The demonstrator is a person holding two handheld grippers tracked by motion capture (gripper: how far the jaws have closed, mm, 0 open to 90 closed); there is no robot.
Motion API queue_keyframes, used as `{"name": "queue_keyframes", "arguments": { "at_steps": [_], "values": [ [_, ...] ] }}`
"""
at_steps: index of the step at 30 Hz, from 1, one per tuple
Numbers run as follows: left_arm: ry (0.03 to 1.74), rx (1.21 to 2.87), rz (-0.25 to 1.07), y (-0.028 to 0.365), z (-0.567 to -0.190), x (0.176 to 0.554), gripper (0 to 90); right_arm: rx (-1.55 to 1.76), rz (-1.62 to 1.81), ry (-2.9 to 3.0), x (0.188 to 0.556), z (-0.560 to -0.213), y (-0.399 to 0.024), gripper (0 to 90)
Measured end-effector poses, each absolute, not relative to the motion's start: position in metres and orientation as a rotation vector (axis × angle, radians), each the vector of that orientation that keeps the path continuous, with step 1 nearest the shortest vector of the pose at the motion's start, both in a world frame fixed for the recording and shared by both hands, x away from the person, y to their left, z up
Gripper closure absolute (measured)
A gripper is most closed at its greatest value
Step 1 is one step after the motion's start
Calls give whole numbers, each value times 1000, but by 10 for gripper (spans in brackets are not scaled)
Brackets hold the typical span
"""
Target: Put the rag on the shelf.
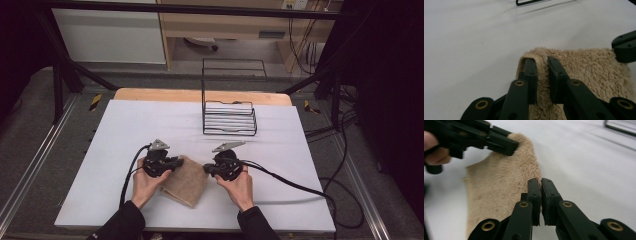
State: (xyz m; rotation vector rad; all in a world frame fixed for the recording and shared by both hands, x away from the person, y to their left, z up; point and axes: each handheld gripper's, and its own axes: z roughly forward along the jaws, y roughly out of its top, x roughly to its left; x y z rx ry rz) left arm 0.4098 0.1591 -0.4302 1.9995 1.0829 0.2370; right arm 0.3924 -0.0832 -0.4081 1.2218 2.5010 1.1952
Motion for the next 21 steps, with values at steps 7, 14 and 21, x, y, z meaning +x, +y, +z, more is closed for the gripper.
{"name": "queue_keyframes", "arguments": {
  "at_steps": [7,14,21],
  "values": [
    [1121,2013,262,159,-440,419,736,1154,1162,2437,413,-436,-81,862],
    [1081,2029,296,172,-432,418,549,1166,1158,2403,419,-444,-79,838],
    [1053,2068,336,183,-428,419,357,1279,1277,2324,420,-438,-94,629]
  ]
}}
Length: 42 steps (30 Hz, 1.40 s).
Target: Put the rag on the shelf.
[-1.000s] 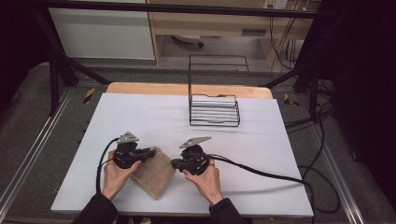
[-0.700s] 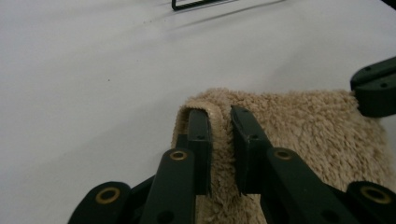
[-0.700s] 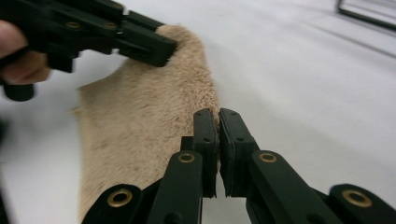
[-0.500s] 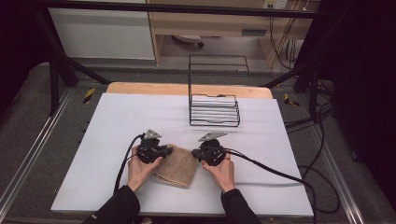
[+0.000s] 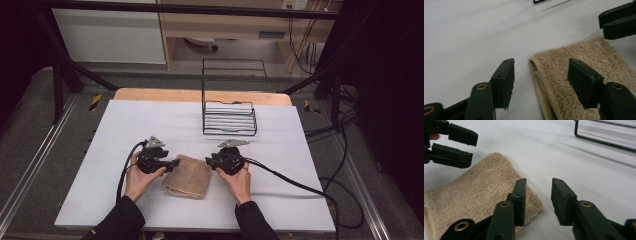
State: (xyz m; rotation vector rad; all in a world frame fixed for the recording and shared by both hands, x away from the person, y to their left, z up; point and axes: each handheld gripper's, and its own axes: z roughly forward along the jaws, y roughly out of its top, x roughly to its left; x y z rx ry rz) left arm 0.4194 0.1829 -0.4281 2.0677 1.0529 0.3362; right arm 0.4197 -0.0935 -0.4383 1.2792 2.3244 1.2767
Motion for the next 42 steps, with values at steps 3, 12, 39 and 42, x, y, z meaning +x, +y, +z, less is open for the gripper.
{"name": "queue_keyframes", "arguments": {
  "at_steps": [3,12,39,42],
  "values": [
    [1063,2084,320,183,-429,425,296,1291,1252,2362,418,-442,-93,556],
    [1062,2132,293,174,-430,449,352,1337,1220,2391,417,-454,-88,634],
    [1033,2181,211,158,-438,451,862,1407,1271,2389,420,-456,-87,845],
    [1031,2150,213,162,-434,448,869,1382,1279,2388,419,-454,-88,847]
  ]
}}
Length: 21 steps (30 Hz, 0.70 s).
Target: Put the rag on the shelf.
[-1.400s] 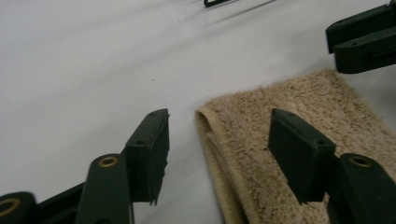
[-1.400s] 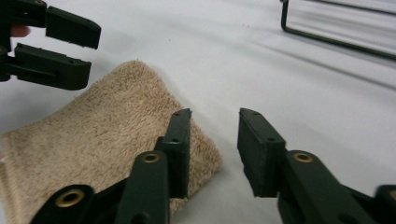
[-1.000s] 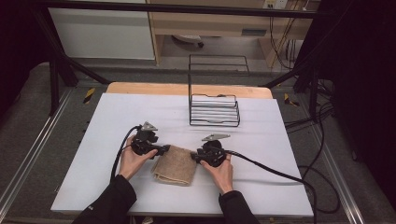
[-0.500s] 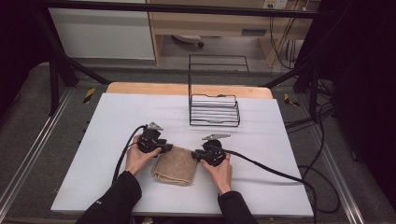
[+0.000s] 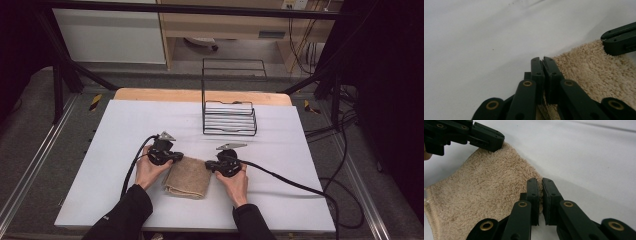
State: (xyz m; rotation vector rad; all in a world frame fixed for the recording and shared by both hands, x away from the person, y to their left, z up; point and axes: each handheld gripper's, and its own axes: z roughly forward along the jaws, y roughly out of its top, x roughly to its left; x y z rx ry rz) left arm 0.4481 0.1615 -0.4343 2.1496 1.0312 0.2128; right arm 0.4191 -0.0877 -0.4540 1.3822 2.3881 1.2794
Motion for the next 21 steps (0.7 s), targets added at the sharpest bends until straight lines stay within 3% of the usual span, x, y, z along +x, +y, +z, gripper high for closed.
{"name": "queue_keyframes", "arguments": {
  "at_steps": [21],
  "values": [
    [952,1935,319,174,-387,414,872,1168,1520,2265,403,-408,-104,852]
  ]
}}
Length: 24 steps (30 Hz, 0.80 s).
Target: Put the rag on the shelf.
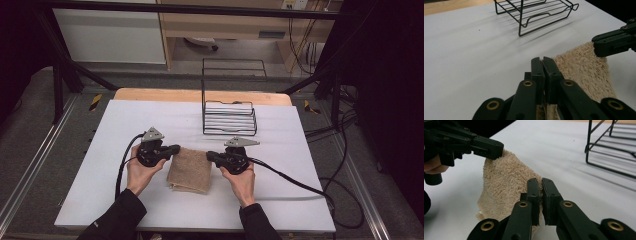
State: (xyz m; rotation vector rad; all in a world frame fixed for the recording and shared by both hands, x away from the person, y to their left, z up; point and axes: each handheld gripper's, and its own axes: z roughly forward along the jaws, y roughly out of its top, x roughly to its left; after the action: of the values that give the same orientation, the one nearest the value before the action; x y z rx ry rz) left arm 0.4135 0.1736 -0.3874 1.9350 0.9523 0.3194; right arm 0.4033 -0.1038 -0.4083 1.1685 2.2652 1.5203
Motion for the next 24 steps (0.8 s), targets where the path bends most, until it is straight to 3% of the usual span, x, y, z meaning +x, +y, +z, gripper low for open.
{"name": "queue_keyframes", "arguments": {
  "at_steps": [24],
  "values": [
    [897,1780,387,165,-352,391,873,945,1536,2170,391,-359,-119,861]
  ]
}}
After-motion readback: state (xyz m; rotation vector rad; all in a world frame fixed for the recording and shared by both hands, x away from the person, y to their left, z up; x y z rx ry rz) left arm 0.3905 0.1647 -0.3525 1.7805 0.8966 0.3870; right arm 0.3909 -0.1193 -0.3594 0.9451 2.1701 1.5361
